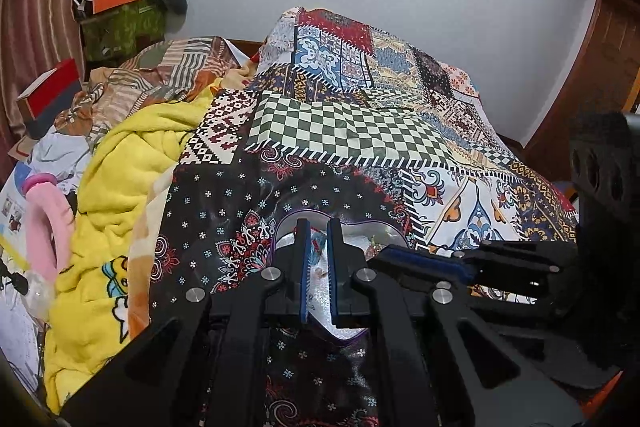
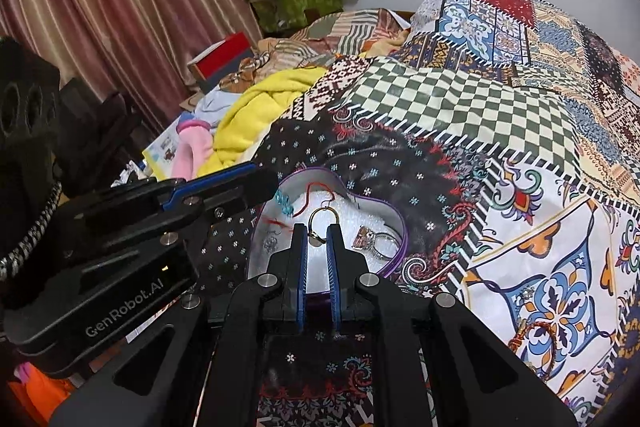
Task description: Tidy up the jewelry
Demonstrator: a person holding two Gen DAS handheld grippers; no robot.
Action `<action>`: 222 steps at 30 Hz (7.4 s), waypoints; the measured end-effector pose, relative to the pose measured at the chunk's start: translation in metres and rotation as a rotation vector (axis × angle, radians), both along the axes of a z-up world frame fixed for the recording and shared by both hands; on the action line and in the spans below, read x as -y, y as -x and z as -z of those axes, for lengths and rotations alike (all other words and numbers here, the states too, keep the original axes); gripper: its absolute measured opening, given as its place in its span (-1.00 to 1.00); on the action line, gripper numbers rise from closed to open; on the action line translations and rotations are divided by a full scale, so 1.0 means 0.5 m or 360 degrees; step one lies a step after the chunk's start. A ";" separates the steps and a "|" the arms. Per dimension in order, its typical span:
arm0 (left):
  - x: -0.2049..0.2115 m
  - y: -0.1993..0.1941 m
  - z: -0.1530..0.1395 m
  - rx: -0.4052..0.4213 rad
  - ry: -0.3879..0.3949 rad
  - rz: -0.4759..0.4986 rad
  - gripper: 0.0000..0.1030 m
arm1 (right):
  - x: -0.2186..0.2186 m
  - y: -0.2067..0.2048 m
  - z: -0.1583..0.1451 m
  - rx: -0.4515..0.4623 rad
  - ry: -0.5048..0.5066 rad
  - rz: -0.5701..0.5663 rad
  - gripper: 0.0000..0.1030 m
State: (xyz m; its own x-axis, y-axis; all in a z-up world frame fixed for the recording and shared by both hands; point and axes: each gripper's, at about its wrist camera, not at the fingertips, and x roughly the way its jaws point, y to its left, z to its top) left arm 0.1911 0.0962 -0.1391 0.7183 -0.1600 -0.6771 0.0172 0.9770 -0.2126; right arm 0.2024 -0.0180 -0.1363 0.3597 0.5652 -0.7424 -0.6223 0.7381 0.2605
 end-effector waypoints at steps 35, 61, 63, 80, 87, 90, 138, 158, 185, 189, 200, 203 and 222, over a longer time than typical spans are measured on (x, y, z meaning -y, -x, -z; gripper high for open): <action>0.044 0.109 -0.134 0.0156 -0.0039 -0.0026 -0.29 | 0.140 0.086 -0.153 0.0321 0.0036 0.0253 -0.07; 0.220 0.098 -0.066 -0.0051 -0.0113 0.0240 -0.16 | 0.376 0.119 -0.129 0.0316 0.0202 0.0602 0.00; 0.231 0.090 -0.045 -0.0102 -0.0103 0.0265 -0.15 | 0.386 0.116 -0.111 0.0277 0.0213 0.0611 0.00; 0.356 0.006 0.081 -0.0388 -0.0073 0.0515 0.30 | 0.438 0.085 -0.021 0.0092 0.0278 0.0646 0.00; 0.393 -0.039 0.116 -0.0411 -0.0138 0.0536 0.34 | 0.450 0.075 -0.010 0.0063 0.0249 0.0644 0.00; 0.411 -0.045 0.127 -0.0372 -0.0186 0.0557 0.36 | 0.449 0.071 -0.007 0.0061 0.0242 0.0638 0.00; 0.260 0.042 0.063 -0.0226 -0.0116 0.0390 -0.55 | 0.314 0.043 0.075 -0.0091 0.0410 0.0396 0.00; 0.244 0.057 0.030 -0.0146 -0.0086 0.0358 -0.59 | 0.303 0.025 0.077 -0.0056 0.0391 0.0395 -0.84; 0.181 0.072 -0.004 -0.0068 -0.0064 0.0234 -0.59 | 0.288 0.007 0.061 -0.0082 0.0362 0.0443 -0.59; 0.165 0.080 -0.021 -0.0029 -0.0074 0.0205 -0.59 | 0.277 0.021 0.027 -0.0018 0.0326 0.0429 -0.59; 0.118 0.103 -0.072 0.0087 -0.0118 0.0102 -0.59 | 0.207 0.050 -0.087 0.0194 0.0158 0.0307 -0.59; 0.104 0.109 -0.081 0.0108 -0.0116 0.0071 -0.59 | 0.185 0.056 -0.107 0.0231 0.0107 0.0267 -0.59; 0.029 0.091 -0.057 0.0087 -0.0091 -0.0049 -0.59 | 0.032 0.035 -0.105 0.0260 -0.0006 0.0040 -0.59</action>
State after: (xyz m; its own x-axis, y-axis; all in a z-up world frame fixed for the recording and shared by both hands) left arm 0.1454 0.0818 -0.1107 0.7587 -0.0991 -0.6439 -0.0032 0.9878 -0.1557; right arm 0.1847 -0.0341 -0.0836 0.4897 0.5570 -0.6708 -0.6378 0.7534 0.1600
